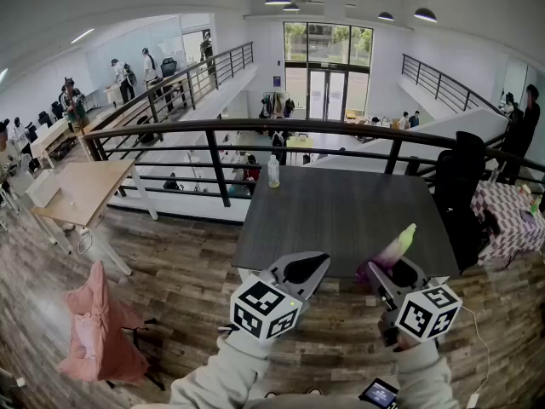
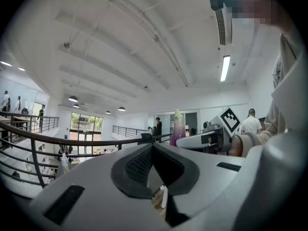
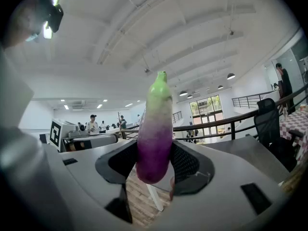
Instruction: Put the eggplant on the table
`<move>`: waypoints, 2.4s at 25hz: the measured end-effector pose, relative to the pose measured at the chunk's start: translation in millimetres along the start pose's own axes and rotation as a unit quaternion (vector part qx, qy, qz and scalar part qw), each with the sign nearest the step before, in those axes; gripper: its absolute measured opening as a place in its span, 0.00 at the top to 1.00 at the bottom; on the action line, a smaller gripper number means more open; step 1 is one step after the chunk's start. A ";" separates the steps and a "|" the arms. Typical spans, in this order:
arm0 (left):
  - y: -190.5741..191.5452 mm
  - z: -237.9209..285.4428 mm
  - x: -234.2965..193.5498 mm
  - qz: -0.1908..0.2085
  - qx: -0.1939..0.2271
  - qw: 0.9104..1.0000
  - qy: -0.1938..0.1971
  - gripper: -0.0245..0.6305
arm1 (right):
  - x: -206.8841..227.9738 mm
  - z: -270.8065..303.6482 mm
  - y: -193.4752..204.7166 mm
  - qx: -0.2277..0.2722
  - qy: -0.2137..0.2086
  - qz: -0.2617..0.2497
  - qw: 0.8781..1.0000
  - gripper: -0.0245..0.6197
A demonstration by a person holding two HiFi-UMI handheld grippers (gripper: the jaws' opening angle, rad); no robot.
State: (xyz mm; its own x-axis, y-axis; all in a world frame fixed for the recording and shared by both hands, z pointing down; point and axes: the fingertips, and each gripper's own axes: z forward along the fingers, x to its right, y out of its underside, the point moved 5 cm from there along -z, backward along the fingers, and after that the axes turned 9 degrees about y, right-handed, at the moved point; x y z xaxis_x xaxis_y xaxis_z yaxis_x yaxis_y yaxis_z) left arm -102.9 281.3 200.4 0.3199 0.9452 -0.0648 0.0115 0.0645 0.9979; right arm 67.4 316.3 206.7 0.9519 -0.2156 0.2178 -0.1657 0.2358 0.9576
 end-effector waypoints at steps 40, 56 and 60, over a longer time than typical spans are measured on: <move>2.6 41.0 17.4 0.001 -0.009 0.999 -0.034 0.96 | 47.1 -22.9 -2.6 -0.001 -0.034 0.021 0.999 0.61; 16.0 63.5 2.4 0.009 0.026 0.998 -0.062 0.96 | 87.4 -9.0 13.8 -0.007 -0.055 0.029 0.998 0.61; 10.9 68.9 -21.0 0.002 0.037 0.998 -0.058 0.96 | 85.8 8.7 2.6 -0.008 -0.051 0.022 0.998 0.61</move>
State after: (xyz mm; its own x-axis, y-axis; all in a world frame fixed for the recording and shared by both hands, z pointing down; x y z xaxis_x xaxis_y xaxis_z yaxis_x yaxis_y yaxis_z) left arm -44.3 240.1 213.3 0.4284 0.9014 -0.0629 0.0775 0.0327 0.9965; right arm 146.3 290.2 229.5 0.9124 -0.2997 0.2787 -0.2020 0.2625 0.9436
